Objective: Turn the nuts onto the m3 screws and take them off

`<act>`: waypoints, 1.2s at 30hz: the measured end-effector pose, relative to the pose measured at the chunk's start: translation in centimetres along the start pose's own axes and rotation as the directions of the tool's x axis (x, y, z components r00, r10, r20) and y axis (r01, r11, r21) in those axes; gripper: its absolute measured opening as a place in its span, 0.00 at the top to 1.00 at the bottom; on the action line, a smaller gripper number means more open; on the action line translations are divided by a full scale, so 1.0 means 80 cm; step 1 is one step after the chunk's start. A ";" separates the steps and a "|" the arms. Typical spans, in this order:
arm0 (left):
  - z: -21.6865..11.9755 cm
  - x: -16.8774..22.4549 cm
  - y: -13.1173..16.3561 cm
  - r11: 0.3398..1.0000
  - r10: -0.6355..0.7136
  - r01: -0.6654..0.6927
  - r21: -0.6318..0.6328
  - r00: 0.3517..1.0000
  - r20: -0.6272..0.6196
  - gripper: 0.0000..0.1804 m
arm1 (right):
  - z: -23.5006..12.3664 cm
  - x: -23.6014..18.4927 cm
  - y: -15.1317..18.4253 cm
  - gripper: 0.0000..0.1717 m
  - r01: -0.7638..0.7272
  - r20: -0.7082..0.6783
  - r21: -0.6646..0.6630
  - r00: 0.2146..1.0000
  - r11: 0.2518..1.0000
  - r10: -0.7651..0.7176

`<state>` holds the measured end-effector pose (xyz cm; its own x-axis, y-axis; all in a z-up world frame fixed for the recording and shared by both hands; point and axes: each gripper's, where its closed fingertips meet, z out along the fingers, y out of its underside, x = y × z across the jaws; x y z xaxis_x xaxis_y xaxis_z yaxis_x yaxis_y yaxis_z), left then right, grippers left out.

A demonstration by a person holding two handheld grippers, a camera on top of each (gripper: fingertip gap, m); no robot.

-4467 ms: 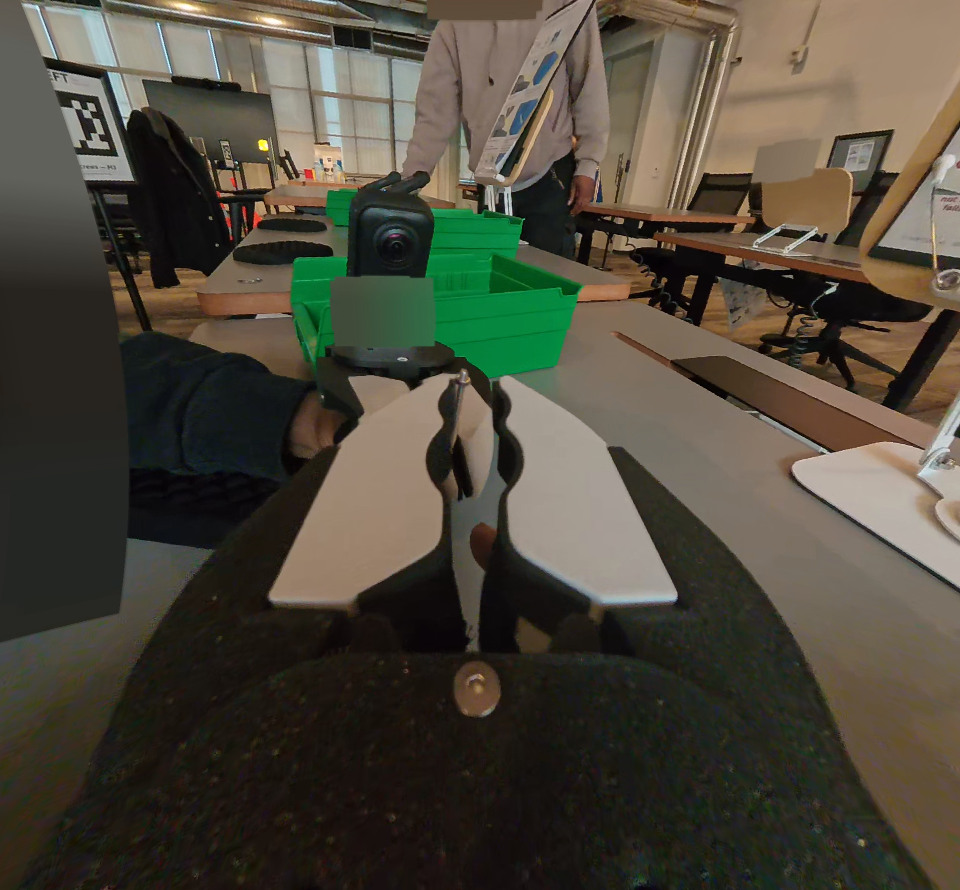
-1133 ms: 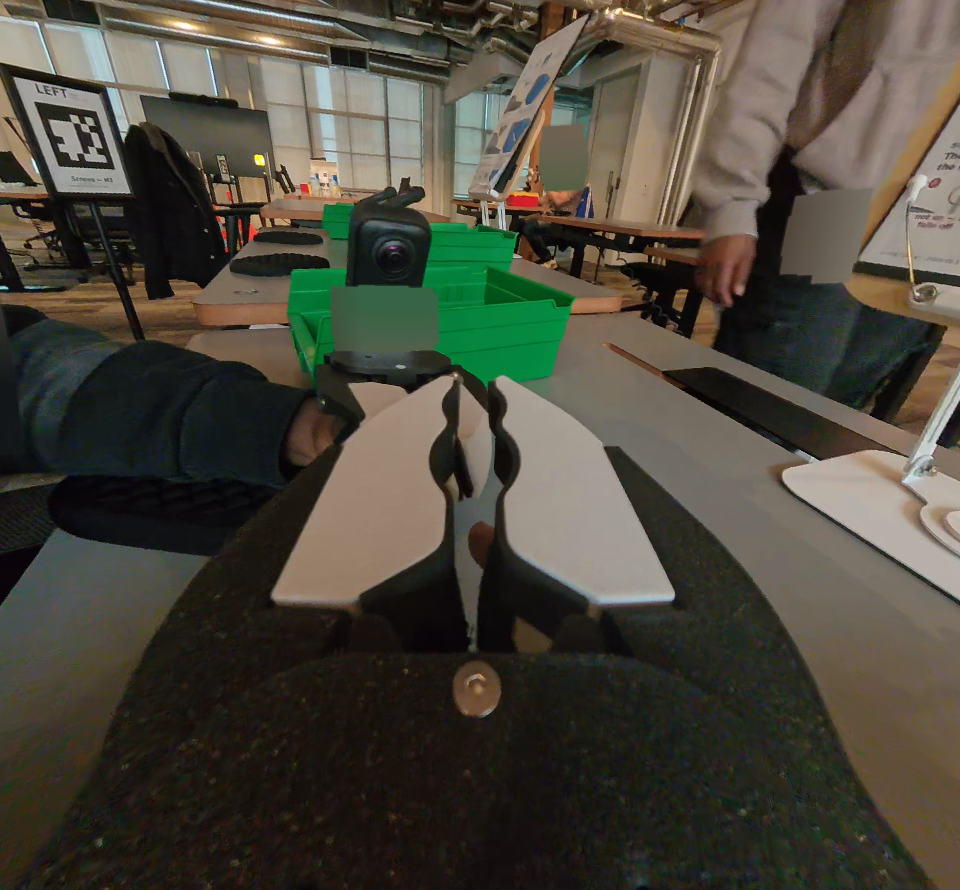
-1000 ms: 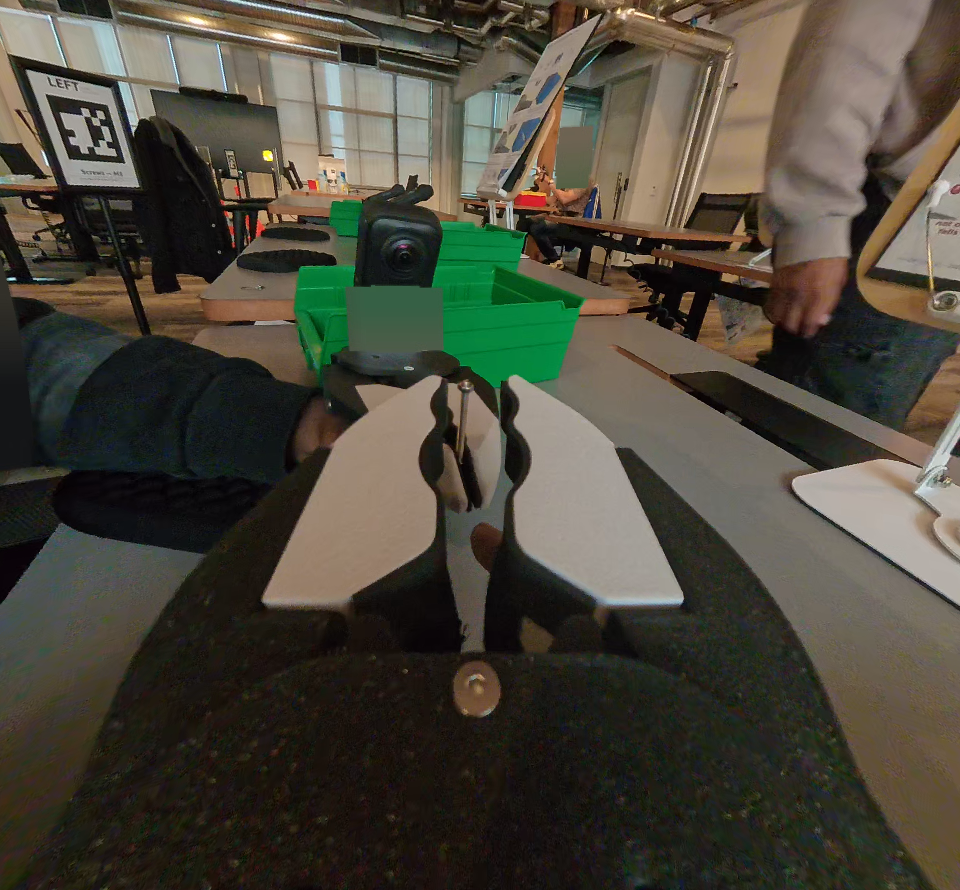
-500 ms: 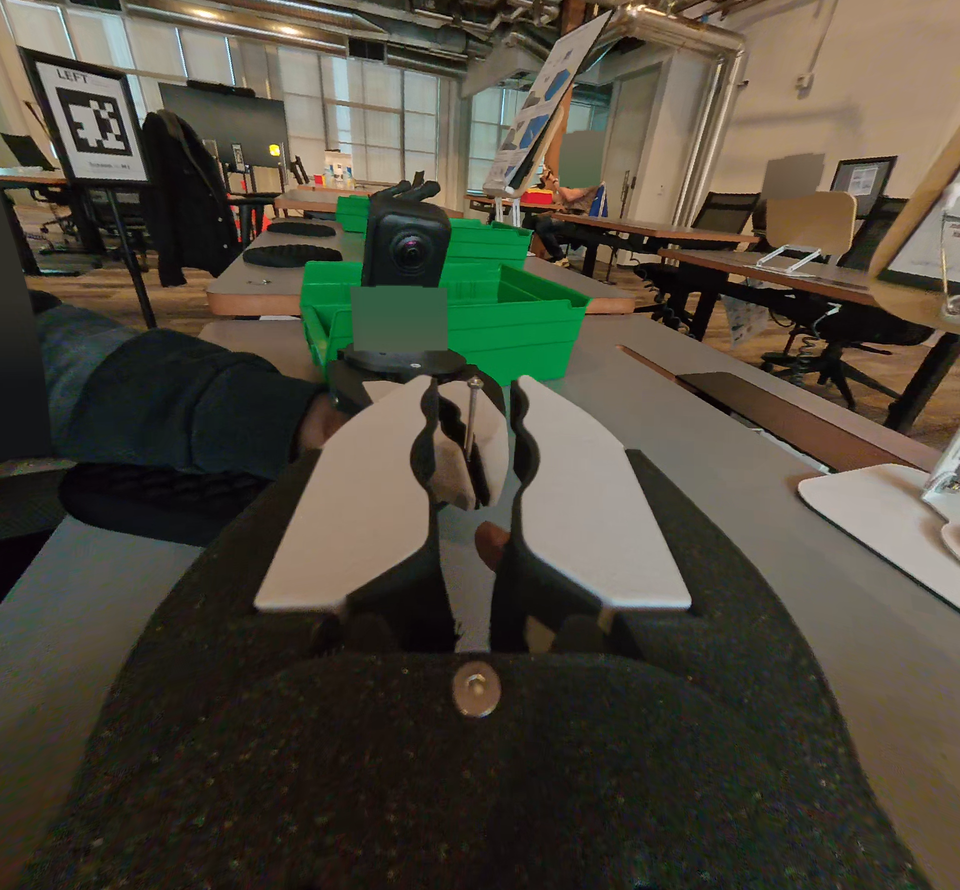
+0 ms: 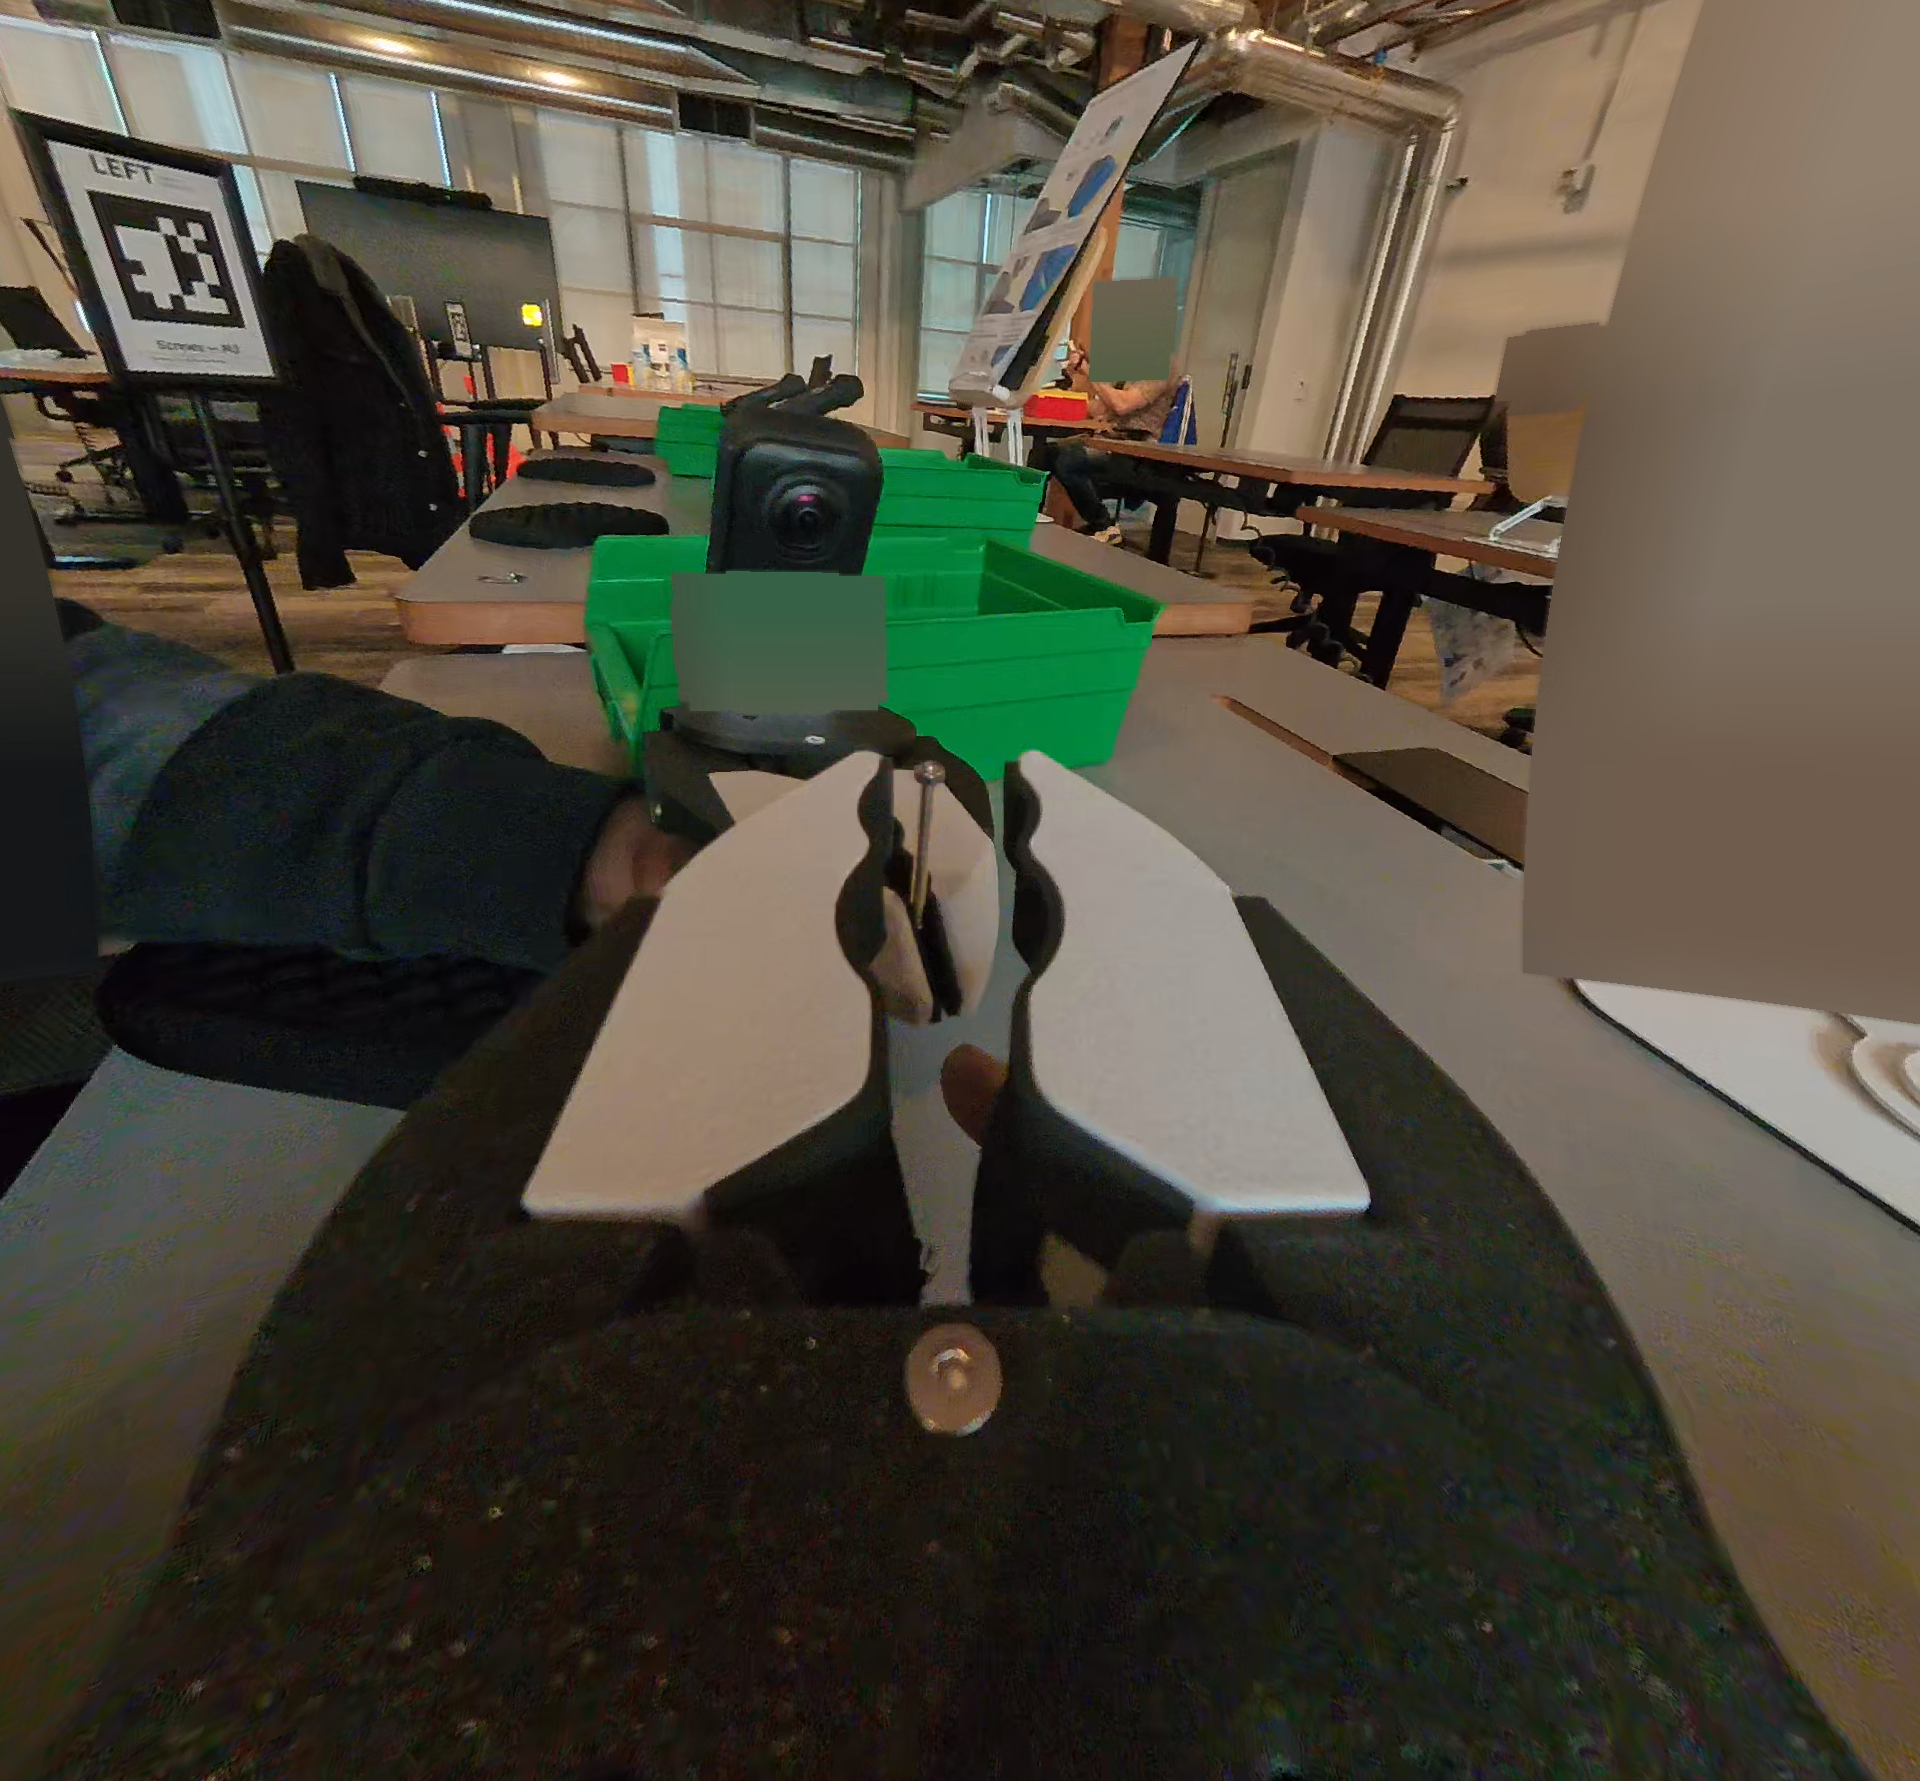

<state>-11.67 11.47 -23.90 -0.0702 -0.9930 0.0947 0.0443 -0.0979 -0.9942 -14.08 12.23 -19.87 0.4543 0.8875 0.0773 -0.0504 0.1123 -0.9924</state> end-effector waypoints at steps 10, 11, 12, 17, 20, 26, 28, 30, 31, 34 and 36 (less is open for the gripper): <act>0.000 0.000 0.000 1.000 -0.002 0.002 0.002 1.000 0.000 0.99 | -0.005 0.007 -0.002 0.93 -0.008 -0.020 0.010 1.000 1.000 0.008; 0.000 0.000 0.000 1.000 -0.002 0.002 0.001 1.000 0.000 0.99 | -0.003 0.004 -0.002 0.91 -0.007 -0.010 0.013 1.000 1.000 0.007; 0.000 0.000 0.000 1.000 0.000 0.000 0.001 1.000 -0.001 0.99 | -0.001 0.002 -0.001 0.88 -0.002 -0.005 0.006 1.000 1.000 0.002; 0.000 0.000 0.000 1.000 -0.001 0.001 0.000 1.000 -0.003 0.99 | -0.002 0.006 0.003 0.95 -0.002 -0.024 -0.013 1.000 1.000 0.001; 0.000 0.000 0.000 1.000 0.000 0.000 0.001 1.000 -0.001 0.99 | -0.006 0.011 0.002 0.95 -0.005 -0.038 -0.007 0.999 1.000 0.005; 0.000 0.000 0.000 1.000 0.001 -0.001 0.000 1.000 0.000 0.99 | 0.001 -0.002 0.001 0.86 0.006 0.005 0.001 1.000 1.000 -0.006; 0.000 0.000 0.000 1.000 0.000 0.000 0.001 1.000 0.000 0.99 | 0.001 -0.001 0.002 0.89 0.010 -0.003 -0.007 1.000 1.000 -0.010; 0.000 -0.001 -0.001 1.000 -0.002 0.002 0.003 1.000 0.001 0.99 | -0.001 0.004 0.002 0.94 0.003 -0.019 -0.010 1.000 1.000 -0.003; 0.000 -0.001 -0.001 1.000 -0.001 0.001 0.004 1.000 0.002 0.99 | -0.003 0.007 0.003 0.95 0.002 -0.027 -0.014 1.000 1.000 -0.002; 0.000 -0.001 -0.001 1.000 -0.002 0.002 0.004 1.000 0.004 0.99 | -0.006 0.009 0.000 0.95 -0.001 -0.032 0.001 0.999 1.000 0.001; -0.001 -0.001 -0.001 1.000 -0.002 0.002 0.004 1.000 0.005 0.99 | -0.004 0.004 -0.001 0.93 -0.002 -0.016 0.008 1.000 1.000 0.002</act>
<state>-11.70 11.55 -23.85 -0.0651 -0.9931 0.0972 0.0486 -0.1004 -0.9938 -13.64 12.40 -19.82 0.4679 0.8807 0.0737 -0.0581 0.1139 -0.9918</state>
